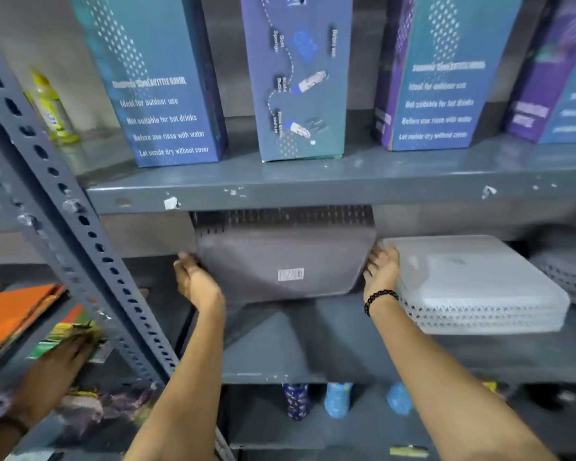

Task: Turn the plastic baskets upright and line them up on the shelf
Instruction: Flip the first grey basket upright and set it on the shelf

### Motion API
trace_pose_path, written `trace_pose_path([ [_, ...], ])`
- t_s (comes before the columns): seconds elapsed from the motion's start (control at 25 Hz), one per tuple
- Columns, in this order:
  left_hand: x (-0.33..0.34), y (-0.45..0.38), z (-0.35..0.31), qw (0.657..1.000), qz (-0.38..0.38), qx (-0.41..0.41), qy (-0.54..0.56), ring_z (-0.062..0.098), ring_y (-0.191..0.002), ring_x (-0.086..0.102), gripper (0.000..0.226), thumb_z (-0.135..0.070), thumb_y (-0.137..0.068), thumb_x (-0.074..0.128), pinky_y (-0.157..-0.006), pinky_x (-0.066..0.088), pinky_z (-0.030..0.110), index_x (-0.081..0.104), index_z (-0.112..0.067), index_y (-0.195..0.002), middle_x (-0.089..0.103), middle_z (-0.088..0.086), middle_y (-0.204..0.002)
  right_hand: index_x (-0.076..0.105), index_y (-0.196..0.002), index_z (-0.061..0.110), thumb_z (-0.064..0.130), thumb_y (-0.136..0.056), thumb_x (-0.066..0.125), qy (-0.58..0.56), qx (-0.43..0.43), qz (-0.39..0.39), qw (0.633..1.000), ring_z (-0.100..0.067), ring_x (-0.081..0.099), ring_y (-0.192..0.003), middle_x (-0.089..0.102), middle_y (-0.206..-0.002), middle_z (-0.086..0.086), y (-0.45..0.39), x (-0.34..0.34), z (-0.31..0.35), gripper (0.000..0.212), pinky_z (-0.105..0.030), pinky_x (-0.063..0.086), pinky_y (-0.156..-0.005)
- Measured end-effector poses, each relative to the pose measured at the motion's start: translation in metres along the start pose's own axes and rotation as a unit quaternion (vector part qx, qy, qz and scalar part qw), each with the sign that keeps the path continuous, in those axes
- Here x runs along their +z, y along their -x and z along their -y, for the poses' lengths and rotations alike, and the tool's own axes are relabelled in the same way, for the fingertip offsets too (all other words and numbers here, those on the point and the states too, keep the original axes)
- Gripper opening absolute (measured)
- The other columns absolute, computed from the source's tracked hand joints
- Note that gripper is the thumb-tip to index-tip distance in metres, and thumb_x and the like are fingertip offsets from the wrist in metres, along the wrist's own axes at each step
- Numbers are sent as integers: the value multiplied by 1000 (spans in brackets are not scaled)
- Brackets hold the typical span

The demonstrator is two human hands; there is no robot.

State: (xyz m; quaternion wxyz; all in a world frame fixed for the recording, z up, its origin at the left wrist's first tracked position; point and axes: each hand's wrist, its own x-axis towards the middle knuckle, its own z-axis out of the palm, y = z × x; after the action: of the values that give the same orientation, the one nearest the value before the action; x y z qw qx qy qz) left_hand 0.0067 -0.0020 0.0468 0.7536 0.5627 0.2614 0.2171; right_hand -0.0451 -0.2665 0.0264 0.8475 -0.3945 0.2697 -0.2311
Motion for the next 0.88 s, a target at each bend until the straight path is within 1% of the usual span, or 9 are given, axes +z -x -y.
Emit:
trace_pose_path([
  [0.12, -27, -1, 24, 990, 73, -123, -6, 20, -79, 67, 46, -60, -89, 43, -88, 56, 37, 64, -19, -81, 72, 4, -85, 62, -105, 18, 53, -87, 44, 31, 30, 14, 999, -22, 58, -100, 64, -104, -7, 9, -39, -3, 43, -36, 44, -96],
  [0.16, -35, 1, 32, 981, 98, -165, -20, 22, -77, 69, 49, -64, -84, 46, -81, 58, 36, 65, -19, -88, 74, 6, -85, 63, -109, 21, 53, -83, 49, 54, 46, 17, 997, -24, 59, -105, 65, -112, -8, 13, -48, -4, 44, -38, 44, -100],
  [0.24, -45, 4, 45, 965, 124, -218, -78, 34, -95, 68, 68, -64, -80, 52, -83, 55, 41, 57, -13, -124, 71, 15, -107, 58, -122, 24, 44, -88, 49, 115, 70, 31, 990, -22, 56, -115, 65, -118, -6, 21, -60, -3, 41, -40, 44, -102],
  [0.28, -49, 4, 51, 961, 123, -220, -113, 37, -96, 66, 69, -58, -82, 53, -82, 54, 42, 52, -11, -132, 68, 17, -111, 56, -121, 23, 37, -94, 45, 151, 74, 34, 985, -20, 57, -109, 65, -107, -5, 23, -63, -2, 32, -36, 48, -92],
  [0.4, -53, 16, 49, 960, 108, -188, -175, 33, -82, 61, 53, -36, -91, 52, -80, 53, 47, 49, -3, -132, 58, 21, -131, 56, -123, 3, 24, -99, 39, 236, 104, -5, 966, -23, 60, -81, 63, -87, -6, 31, -70, -5, 36, -30, 48, -64],
  [0.52, -58, 26, 49, 962, 104, -178, -179, 33, -105, 58, 48, -25, -94, 49, -98, 46, 47, 45, 2, -134, 53, 21, -135, 53, -125, 0, 21, -100, 38, 281, 110, -17, 953, -24, 59, -85, 65, -102, -13, 30, -77, -12, 37, -31, 50, -70],
  [0.6, -60, 29, 53, 962, 101, -176, -186, 37, -119, 54, 44, -21, -95, 47, -100, 44, 44, 46, 3, -133, 54, 21, -134, 52, -126, 0, 22, -100, 36, 306, 107, -14, 946, -24, 57, -95, 61, -108, -15, 28, -79, -14, 37, -33, 52, -76],
  [0.72, -62, 28, 58, 964, 97, -171, -178, 32, -101, 56, 38, -15, -93, 46, -94, 46, 41, 54, 4, -124, 58, 22, -129, 52, -127, -2, 26, -100, 38, 341, 95, -13, 935, -32, 59, -111, 61, -121, -20, 27, -82, -17, 41, -46, 46, -102],
  [0.88, -60, 34, 57, 963, 81, -136, -219, 33, -98, 58, 36, -12, -93, 42, -95, 47, 44, 59, 5, -119, 61, 25, -125, 52, -124, -7, 30, -98, 39, 362, 81, -3, 928, -39, 55, -120, 56, -131, -27, 20, -86, -21, 46, -51, 41, -106],
])
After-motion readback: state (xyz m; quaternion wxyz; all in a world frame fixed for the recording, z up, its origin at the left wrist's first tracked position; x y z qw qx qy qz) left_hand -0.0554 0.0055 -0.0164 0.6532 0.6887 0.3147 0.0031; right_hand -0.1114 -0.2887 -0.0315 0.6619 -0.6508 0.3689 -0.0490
